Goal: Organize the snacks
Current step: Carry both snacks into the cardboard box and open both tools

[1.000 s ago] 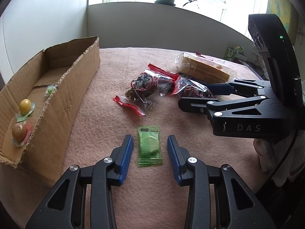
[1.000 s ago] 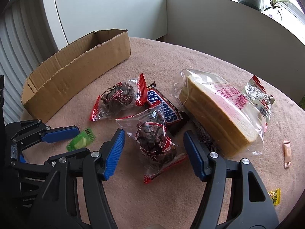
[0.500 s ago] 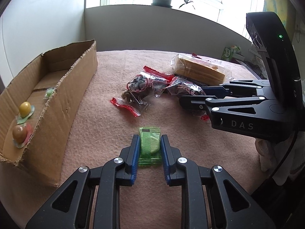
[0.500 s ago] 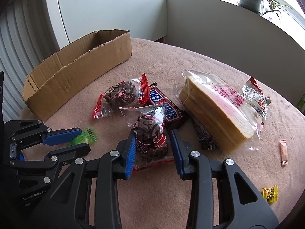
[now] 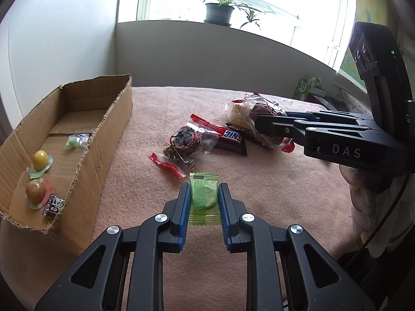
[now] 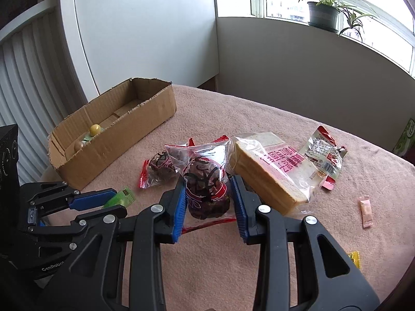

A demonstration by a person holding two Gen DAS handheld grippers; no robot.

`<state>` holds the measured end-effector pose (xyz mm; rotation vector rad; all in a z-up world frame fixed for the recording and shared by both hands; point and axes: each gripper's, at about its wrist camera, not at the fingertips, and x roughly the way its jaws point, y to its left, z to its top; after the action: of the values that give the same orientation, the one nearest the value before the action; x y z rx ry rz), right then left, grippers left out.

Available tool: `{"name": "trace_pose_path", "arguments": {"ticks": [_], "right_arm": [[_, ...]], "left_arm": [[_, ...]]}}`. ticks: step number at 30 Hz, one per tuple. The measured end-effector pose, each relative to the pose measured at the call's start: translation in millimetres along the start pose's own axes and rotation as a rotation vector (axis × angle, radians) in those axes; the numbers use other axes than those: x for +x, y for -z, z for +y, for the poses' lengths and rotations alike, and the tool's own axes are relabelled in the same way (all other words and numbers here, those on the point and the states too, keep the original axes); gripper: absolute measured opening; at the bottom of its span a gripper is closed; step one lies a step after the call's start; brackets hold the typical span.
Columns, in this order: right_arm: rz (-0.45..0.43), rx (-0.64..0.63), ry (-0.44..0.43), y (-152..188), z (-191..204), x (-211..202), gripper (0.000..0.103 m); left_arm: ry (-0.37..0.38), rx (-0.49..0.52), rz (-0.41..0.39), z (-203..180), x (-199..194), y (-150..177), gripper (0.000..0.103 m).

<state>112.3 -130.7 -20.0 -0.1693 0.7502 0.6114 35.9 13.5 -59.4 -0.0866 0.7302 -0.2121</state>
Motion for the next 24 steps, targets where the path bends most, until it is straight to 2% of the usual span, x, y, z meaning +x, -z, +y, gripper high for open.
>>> {"name": "trace_pose_path", "arguments": {"ticks": [12, 24], "right_arm": [[-0.06, -0.027, -0.047, -41.5, 31.2, -1.0, 0.034], [-0.061, -0.056, -0.118, -81.8, 80.6, 34.4, 0.034]], "left_arm": [[-0.026, -0.055, -0.118, 27.0, -35.7, -13.5, 0.02], [-0.087, -0.152, -0.172, 75.1, -55.8, -14.2, 0.02]]}}
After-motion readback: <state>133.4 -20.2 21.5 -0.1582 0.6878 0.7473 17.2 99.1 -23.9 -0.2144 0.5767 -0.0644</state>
